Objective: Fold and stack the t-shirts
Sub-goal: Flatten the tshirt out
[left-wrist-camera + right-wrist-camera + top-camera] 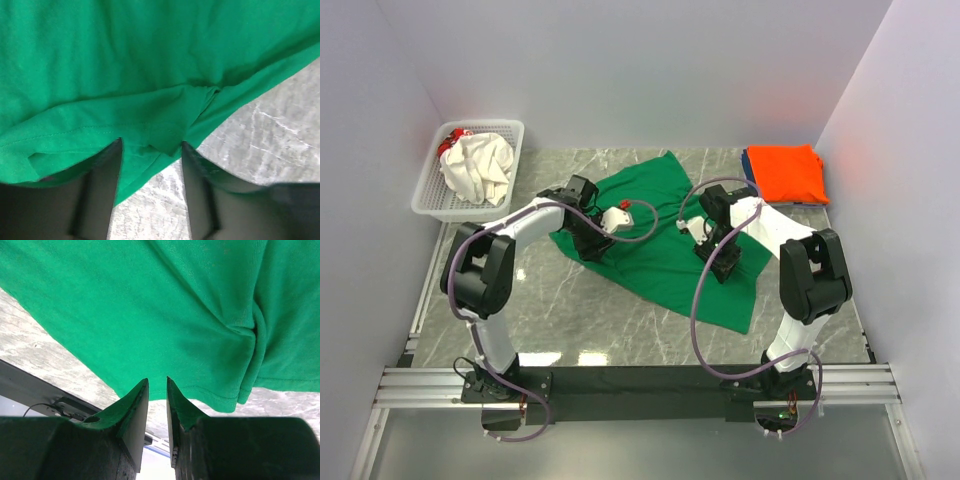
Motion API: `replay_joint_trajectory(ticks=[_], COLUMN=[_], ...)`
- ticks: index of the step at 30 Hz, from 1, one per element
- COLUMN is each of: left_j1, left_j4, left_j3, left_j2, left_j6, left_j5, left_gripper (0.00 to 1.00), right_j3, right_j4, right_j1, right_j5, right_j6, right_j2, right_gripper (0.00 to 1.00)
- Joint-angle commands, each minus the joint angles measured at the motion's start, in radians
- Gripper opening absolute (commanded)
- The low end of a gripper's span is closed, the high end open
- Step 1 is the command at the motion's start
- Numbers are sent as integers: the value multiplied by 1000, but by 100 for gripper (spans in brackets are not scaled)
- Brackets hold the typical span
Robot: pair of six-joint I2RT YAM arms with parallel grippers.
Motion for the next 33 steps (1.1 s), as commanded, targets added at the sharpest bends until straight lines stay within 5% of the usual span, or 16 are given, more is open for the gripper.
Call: replay_joint_trajectory(ticks=[1, 5, 7, 17, 18, 19, 22, 27, 33], left_j1=[-10, -9, -10, -131, -160, -165, -165, -57, 123], left_j4=[-4, -99, -190, -462, -467, -467, -517, -486, -266], left_j3=[28, 54, 60, -225, -263, -276, -256, -132, -81], left_j2=[21, 7, -45, -252, -251, -254, -254, -285, -259], left_j6=[44, 53, 52, -147, -154, -170, -146, -166, -238], left_j5=[-43, -24, -23, 13, 19, 28, 77, 94, 28], left_gripper=[52, 8, 1, 2, 13, 38, 52, 52, 47], right_j3=[-5, -2, -1, -15, -15, -15, -13, -21, -59], right_j4=[0, 0, 3, 0, 0, -3, -11, -12, -3], right_j1=[-14, -26, -29, -37, -39, -37, -39, -37, -34], right_j5=[0, 7, 9, 40, 43, 43, 41, 24, 1], right_j6=[-4, -9, -14, -35, -37, -37, -35, -26, -11], right_j2=[-27, -28, -31, -61, -62, -61, -59, -50, -30], right_gripper=[28, 29, 28, 28, 28, 28, 29, 29, 28])
